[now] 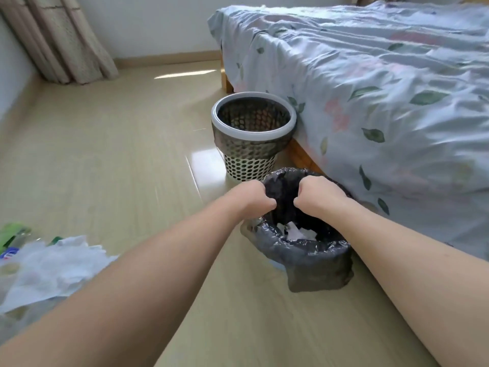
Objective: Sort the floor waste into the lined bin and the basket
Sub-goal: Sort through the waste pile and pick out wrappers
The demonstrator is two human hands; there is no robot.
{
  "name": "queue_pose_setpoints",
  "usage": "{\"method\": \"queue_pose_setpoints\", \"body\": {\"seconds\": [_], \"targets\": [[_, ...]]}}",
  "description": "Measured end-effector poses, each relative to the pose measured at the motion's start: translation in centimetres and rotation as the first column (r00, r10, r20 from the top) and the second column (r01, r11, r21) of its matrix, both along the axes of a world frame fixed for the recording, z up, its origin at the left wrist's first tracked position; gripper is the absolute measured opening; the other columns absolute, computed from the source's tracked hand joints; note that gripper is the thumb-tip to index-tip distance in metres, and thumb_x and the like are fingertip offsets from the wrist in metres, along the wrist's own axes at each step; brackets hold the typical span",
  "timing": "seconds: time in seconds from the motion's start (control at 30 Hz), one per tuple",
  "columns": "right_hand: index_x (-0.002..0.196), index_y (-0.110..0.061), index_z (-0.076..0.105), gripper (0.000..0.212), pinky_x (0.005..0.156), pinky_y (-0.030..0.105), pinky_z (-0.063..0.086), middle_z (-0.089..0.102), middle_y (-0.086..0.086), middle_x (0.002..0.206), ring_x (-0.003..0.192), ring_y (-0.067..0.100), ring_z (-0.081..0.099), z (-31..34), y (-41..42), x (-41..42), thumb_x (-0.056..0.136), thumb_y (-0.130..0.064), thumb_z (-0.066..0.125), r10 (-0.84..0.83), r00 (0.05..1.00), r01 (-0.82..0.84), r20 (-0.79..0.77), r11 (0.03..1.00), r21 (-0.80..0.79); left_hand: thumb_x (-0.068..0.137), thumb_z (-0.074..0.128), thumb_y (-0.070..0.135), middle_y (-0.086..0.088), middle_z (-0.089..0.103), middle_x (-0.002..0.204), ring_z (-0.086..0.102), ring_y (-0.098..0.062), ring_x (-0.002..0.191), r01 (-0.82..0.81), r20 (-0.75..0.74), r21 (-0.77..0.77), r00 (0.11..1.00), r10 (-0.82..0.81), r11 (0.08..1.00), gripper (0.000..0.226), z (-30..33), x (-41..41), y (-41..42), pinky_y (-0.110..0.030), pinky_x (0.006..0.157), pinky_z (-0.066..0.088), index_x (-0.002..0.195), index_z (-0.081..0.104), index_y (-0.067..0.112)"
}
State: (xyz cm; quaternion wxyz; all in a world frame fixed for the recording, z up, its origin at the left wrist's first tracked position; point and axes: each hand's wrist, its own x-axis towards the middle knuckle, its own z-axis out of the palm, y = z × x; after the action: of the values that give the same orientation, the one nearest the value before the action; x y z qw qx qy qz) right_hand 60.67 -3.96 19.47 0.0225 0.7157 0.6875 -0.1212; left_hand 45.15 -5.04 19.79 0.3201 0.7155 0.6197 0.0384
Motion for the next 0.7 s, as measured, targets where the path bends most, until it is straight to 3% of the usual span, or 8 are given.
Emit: {"method": "queue_pose_setpoints", "body": {"seconds": [0.13,0.27,0.37,0.47,0.57,0.7], "targets": [[0.089,-0.011,0.062,0.012,0.076,0.034,0.053,0.063,0.006,0.093,0.086,0.025,0.06,1.6,0.1,-7.8,0.084,-0.017,0.052,0.191,0.974,-0.186,-0.12,0.981,0.049,0.088,0.049,0.02,-0.011,0.068,0.092,0.062,-0.026,0.08,-0.123,-0.037,0.005,0.992,0.123,0.992,0.023,0.8,-9.5,-1.7,-0.033,0.072,0.053,0.094,0.063,0.003],[0.091,-0.018,0.063,0.012,0.073,0.029,0.049,0.062,-0.001,0.097,0.087,0.018,0.058,1.6,-2.8,-19.6,0.086,-0.017,0.052,0.465,0.859,-0.479,-0.214,0.878,-0.019,0.086,0.046,0.015,-0.01,0.072,0.09,0.057,-0.021,0.065,-0.255,-0.091,-0.11,0.965,0.246,0.961,0.021,-0.4,-22.5,-6.4,-0.028,0.061,0.047,0.094,0.063,0.006],[0.098,-0.016,0.064,0.017,0.077,0.028,0.048,0.059,-0.002,0.097,0.093,0.019,0.057,-0.6,-6.7,-28.9,0.087,-0.016,0.05,0.606,0.764,-0.632,-0.22,0.772,-0.071,0.085,0.046,0.016,-0.01,0.072,0.09,0.06,-0.021,0.067,-0.374,-0.182,-0.175,0.921,0.343,0.911,0.019,-2.8,-32.3,-12.2,-0.028,0.061,0.048,0.093,0.062,0.01],[0.099,-0.017,0.062,0.018,0.074,0.03,0.05,0.062,0.001,0.099,0.09,0.023,0.058,-4.7,-11.8,-37.2,0.086,-0.016,0.049,0.672,0.699,-0.712,-0.246,0.686,-0.15,0.087,0.045,0.017,-0.005,0.069,0.087,0.064,-0.019,0.072,-0.486,-0.192,-0.241,0.872,0.45,0.84,0.016,-6.4,-40.4,-19.5,-0.026,0.059,0.05,0.09,0.06,0.013],[0.092,-0.013,0.059,0.013,0.069,0.029,0.046,0.059,0.001,0.089,0.09,0.024,0.057,-9.6,-17.0,-42.4,0.085,-0.012,0.048,0.716,0.639,-0.768,-0.281,0.607,-0.202,0.089,0.044,0.012,-0.007,0.063,0.079,0.055,-0.018,0.059,-0.588,-0.157,-0.339,0.805,0.572,0.734,0.012,-10.8,-45.4,-26.6,-0.018,0.044,0.038,0.083,0.055,0.012],[0.114,-0.011,0.053,0.028,0.075,0.032,0.044,0.055,0.006,0.115,0.103,0.028,0.055,-15.4,-22.1,-46.1,0.087,-0.011,0.047,0.76,0.614,-0.783,-0.212,0.552,-0.286,0.086,0.044,0.012,-0.007,0.061,0.075,0.045,-0.019,0.053,-0.679,-0.145,-0.404,0.709,0.69,0.613,0.01,-16.7,-48.4,-33.7,-0.018,0.042,0.029,0.077,0.05,0.014]]}}
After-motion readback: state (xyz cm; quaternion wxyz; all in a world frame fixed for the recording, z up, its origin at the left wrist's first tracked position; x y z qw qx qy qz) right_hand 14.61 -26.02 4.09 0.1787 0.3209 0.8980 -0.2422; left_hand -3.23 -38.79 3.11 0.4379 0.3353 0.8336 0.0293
